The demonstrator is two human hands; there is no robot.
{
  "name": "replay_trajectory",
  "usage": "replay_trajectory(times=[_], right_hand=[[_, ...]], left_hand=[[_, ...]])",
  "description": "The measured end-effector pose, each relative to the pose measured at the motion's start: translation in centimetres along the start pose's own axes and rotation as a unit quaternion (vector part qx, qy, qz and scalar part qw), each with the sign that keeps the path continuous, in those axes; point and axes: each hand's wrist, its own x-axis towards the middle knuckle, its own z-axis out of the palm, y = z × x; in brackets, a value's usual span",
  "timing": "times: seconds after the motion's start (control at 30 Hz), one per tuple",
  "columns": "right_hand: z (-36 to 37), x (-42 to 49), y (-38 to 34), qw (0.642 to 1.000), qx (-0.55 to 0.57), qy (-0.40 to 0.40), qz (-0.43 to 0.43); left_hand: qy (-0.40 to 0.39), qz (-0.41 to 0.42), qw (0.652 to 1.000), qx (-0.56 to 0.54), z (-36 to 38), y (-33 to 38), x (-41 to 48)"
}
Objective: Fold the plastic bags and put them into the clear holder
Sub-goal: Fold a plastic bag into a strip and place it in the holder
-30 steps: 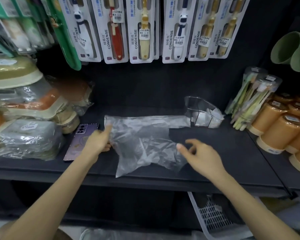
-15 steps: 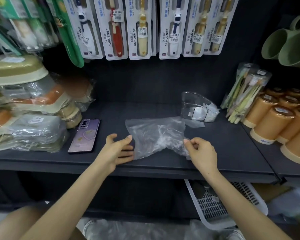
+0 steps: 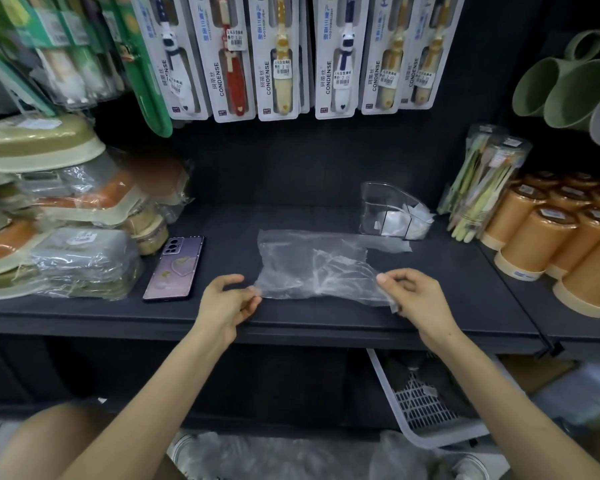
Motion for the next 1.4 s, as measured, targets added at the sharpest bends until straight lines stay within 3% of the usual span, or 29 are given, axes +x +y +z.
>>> replay_trajectory(times=[0.2, 0.4, 0.53, 0.67, 0.77, 0.8, 0.87, 0.9, 1.0, 1.07, 1.17, 1.27, 1.4], right_hand=[[-3.5, 0.3, 0.4, 0.999, 0.026, 0.012, 0.019], [-4.8, 0.4, 1.1, 0.998, 0.012, 0.003, 0.066], [-5.2, 0.1, 1.0, 0.994, -0.057, -0.022, 0.088], [-5.9, 0.3, 1.0, 0.983, -0.159, 0.001, 0.091], [-6.2, 0.4, 0.3, 0.971, -0.215, -0.017, 0.103], [-6.1, 0.4, -0.1, 0.954, -0.285, 0.002, 0.089], [-5.0, 0.1, -0.7, 0.892, -0.444, 0.078, -0.022], [-3.9, -0.3, -1.1, 0.875, -0.463, 0.094, -0.104], [1.2, -0.8, -2.4, 0.879, -0.389, 0.026, -0.276], [4.7, 0.4, -3.3, 0.874, -0.374, -0.042, -0.309], [9.5, 3.6, -4.4, 0.851, -0.403, -0.143, -0.303], [13.5, 6.9, -4.3, 0.814, -0.464, -0.223, -0.27], [16.5, 9.6, -2.9, 0.78, -0.511, -0.289, -0.218]], left_hand=[[0.098, 0.085, 0.987, 0.091, -2.2, 0.3, 1.7], [0.052, 0.045, 0.993, 0.095, -2.4, 0.4, 1.8], [0.016, 0.067, 0.991, 0.116, -2.0, 0.2, 1.2], [0.005, 0.164, 0.936, 0.31, -1.8, -1.0, 0.4], [-0.016, 0.167, 0.915, 0.367, -1.4, -0.9, -0.1], [-0.011, 0.178, 0.898, 0.402, -1.3, -0.7, -0.3], [0.028, 0.253, 0.835, 0.487, -1.3, -0.9, -0.5], [0.045, 0.298, 0.81, 0.504, -1.4, -1.1, -0.6], [0.052, 0.406, 0.757, 0.508, -1.4, -2.4, -0.7], [0.046, 0.476, 0.718, 0.506, -1.4, -3.2, -0.6], [-0.022, 0.548, 0.674, 0.495, -1.8, -3.3, -0.3], [-0.109, 0.547, 0.66, 0.503, -2.9, -3.4, -0.2], [-0.164, 0.534, 0.657, 0.507, -4.4, -4.0, 0.1]])
